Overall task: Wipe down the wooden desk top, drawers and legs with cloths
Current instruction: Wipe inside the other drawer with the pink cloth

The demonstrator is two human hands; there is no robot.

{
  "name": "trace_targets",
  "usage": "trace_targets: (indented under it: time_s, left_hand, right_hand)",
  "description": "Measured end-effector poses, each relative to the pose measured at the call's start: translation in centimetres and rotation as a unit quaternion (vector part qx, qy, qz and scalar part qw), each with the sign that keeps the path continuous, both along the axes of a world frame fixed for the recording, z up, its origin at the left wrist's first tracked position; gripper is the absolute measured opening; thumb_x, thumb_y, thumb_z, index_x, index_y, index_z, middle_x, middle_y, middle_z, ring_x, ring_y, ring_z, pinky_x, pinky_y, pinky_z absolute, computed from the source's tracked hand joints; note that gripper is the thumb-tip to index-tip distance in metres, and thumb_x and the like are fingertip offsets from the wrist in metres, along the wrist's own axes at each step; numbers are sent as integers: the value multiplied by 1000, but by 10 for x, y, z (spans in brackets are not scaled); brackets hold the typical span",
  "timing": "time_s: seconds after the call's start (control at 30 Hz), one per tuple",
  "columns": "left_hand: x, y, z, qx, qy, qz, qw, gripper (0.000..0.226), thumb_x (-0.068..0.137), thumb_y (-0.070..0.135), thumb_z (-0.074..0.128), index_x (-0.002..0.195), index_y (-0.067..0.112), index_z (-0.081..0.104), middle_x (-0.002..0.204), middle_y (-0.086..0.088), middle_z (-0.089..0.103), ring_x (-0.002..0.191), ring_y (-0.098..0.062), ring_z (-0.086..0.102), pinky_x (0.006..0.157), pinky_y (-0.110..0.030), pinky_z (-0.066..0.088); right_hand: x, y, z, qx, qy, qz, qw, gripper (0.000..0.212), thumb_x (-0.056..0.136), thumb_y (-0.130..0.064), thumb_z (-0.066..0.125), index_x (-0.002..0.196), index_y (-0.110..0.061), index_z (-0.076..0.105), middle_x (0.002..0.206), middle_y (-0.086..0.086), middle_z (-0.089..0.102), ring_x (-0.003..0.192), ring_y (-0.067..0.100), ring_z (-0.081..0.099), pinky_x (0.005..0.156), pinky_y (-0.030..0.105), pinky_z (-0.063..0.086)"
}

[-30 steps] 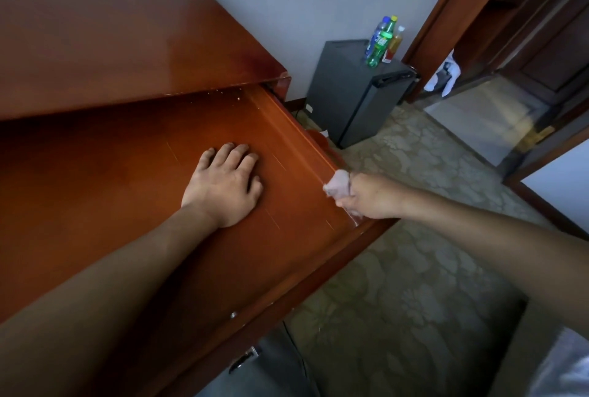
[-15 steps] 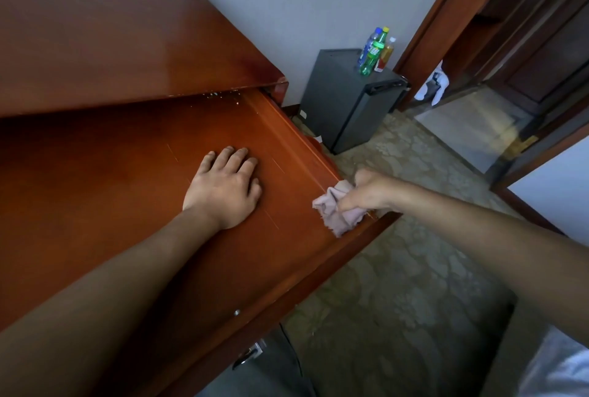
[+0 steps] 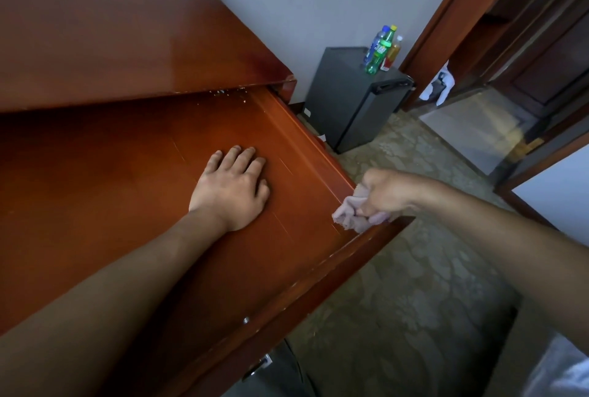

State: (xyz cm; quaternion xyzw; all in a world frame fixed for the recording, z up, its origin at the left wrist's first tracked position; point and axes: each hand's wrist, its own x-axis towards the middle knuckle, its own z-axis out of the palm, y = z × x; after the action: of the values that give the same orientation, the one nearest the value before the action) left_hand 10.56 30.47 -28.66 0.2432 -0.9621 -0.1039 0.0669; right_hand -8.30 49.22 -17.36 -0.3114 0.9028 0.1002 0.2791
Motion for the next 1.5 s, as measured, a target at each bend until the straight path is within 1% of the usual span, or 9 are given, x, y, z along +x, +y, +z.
trace_targets:
  time_s: [0.13,0.23,0.4,0.53,0.77,0.97,1.27,1.37,1.5]
  left_hand:
    - [-1,4,0,-5,-6,5,1000,64,106,53,16,163,26,22,172,-2,15,160,-23,3,129,-49,3]
    - [-2,5,1,-4,-10,5,1000,63,106,53,16,164,26,21,173,-1,14,160,-23,2,129,-48,2]
    - [-2,6,2,-3,-13,7,1000,64,106,53,14,164,27,18,173,0,11,160,-21,0,129,-47,1]
    - [-3,8,2,-5,-10,11,1000,64,107,52,13,165,26,15,173,-1,9,160,-22,-2,129,-47,1]
    - [-3,5,0,-2,-5,8,1000,72,99,55,4,164,28,17,173,-1,10,160,-22,-1,129,-48,2]
    - [0,1,1,2,1,8,1000,71,99,56,6,163,30,21,173,1,13,160,-20,2,130,-46,3]
    - [1,4,3,5,11,0,1000,63,107,52,20,164,25,23,172,-1,16,160,-21,4,130,-44,2]
    - [4,5,4,-9,28,10,1000,63,105,46,24,160,16,33,168,-8,28,158,-25,16,130,-43,10]
    - [14,5,7,-39,87,7,995,60,93,36,46,146,8,52,153,-15,51,150,-33,38,126,-47,27]
  right_hand:
    - [-12,-27,23,-230,135,-21,964,6,96,-19,69,93,-14,68,87,3,69,75,13,68,57,26,50]
    - [-26,-71,24,-399,65,-44,914,14,95,-24,71,102,-12,74,97,3,72,85,16,69,70,31,54]
    - [-18,-153,-32,-219,78,26,972,36,91,-44,70,114,-15,68,116,7,69,106,27,67,87,36,56]
    - [-15,-190,-50,-213,217,19,952,26,86,-37,80,104,-21,70,102,5,73,92,25,71,71,32,59]
    - [-12,-215,-54,-252,254,16,934,30,98,-39,67,111,-12,71,104,9,73,95,28,72,62,30,50]
    - [-3,-178,-44,-200,227,37,952,31,100,-29,64,74,-16,54,74,0,65,68,15,64,51,25,44]
    - [4,-56,-22,-70,101,70,990,18,102,-29,62,97,-12,67,90,-1,68,82,16,69,71,27,57]
    - [-1,-70,-1,-137,211,138,958,21,101,-35,62,102,-14,68,87,2,69,76,20,71,69,39,62]
    - [-11,-128,20,-251,353,233,870,51,99,-59,52,143,-34,47,122,11,47,104,31,54,77,42,52]
